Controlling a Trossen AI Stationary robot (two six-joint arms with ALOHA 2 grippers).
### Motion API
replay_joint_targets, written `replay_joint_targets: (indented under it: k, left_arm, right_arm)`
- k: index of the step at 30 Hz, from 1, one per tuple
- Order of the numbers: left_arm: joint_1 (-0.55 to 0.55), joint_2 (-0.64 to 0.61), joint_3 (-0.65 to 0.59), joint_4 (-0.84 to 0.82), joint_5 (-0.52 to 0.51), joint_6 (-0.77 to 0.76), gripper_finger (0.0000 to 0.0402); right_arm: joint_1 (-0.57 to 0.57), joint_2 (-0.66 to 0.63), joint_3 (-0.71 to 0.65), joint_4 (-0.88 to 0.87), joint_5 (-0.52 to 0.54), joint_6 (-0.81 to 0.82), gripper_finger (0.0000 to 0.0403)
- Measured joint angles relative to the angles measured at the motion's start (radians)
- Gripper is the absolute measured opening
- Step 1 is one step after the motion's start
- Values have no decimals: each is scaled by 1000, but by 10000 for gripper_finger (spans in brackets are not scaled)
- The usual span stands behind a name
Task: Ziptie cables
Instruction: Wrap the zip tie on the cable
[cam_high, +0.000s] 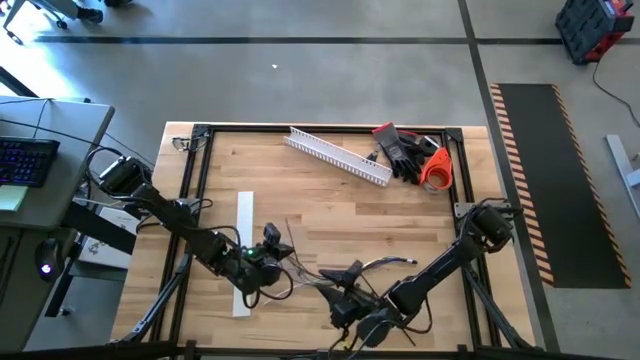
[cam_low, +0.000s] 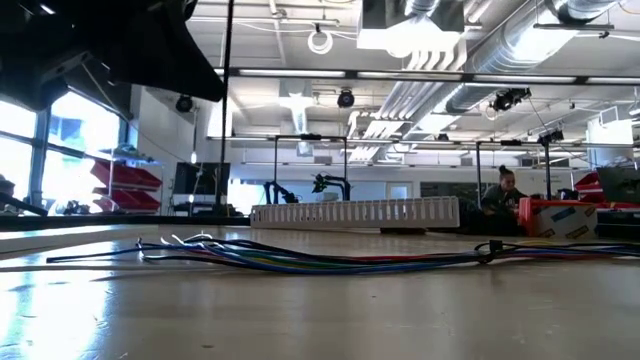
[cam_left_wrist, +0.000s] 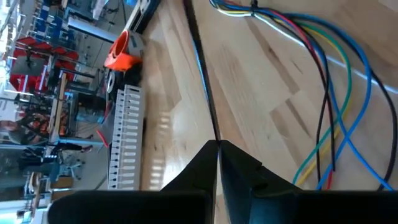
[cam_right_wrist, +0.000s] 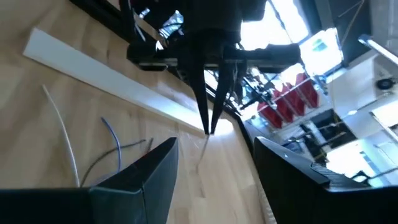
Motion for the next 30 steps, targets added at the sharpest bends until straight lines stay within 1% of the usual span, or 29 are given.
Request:
replay_joint_targets:
  k: [6,11,15,17,19,21,23,24,26,27,30]
  left_arm:
    - [2,0,0,11,1,-1,0]
    - [2,0,0,27,5,-1,0]
    - [2,0,0,35,17,-25,0]
    - [5,0,0,32,70,-50,0]
    - [16,3,0,33,192,-68,0]
    - [32,19,0,51,337,-70,2]
    - [50,49,0,65,439,-48,10]
    - [58,68,0,73,467,-25,16]
    - [71,117,0,101,494,25,32]
    - [77,145,0,121,500,49,42]
    - [95,227,0,189,499,119,73]
  right_arm:
    - [-37,0,3,19,-13,3,199]
    - [-77,0,3,28,-93,66,199]
    - [-88,0,3,-8,-144,102,199]
    - [-81,1,3,-9,-161,110,199]
    - [-71,1,3,-8,-203,111,199]
    - [-58,1,3,-10,-284,117,199]
    - [-49,1,3,-15,-391,147,199]
    - [-45,1,3,-22,-441,174,199]
    - [-36,1,3,-51,-496,234,199]
    - [-31,1,3,-72,-508,264,199]
    - [-22,1,3,-148,-494,319,199]
